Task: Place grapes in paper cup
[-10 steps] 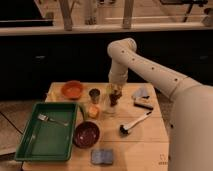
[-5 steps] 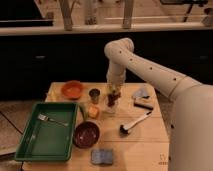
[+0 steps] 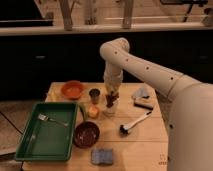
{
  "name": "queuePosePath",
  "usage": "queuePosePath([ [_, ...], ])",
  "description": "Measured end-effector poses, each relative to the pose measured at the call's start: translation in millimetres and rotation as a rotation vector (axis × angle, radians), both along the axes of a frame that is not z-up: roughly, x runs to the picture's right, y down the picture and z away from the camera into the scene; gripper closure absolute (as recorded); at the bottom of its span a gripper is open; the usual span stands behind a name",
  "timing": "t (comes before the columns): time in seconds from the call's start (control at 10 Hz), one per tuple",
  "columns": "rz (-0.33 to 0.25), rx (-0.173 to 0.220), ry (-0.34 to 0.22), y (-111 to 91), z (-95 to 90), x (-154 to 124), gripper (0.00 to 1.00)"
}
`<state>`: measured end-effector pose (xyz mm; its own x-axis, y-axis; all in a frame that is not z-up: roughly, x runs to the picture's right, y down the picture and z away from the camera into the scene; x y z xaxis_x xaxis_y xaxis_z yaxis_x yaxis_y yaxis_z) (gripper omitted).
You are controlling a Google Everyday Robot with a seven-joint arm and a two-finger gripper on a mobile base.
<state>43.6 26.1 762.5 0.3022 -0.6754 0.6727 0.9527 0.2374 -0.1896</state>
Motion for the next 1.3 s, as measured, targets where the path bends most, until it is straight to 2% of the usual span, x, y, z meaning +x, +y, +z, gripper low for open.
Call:
queuePosePath([
  [0.2, -0.005, 0.002, 0.002, 1.1, -1.9, -0.9, 0.20],
  [1.3, -0.022, 0.005, -0.008, 3.4, -2.9, 1.0, 0.20],
])
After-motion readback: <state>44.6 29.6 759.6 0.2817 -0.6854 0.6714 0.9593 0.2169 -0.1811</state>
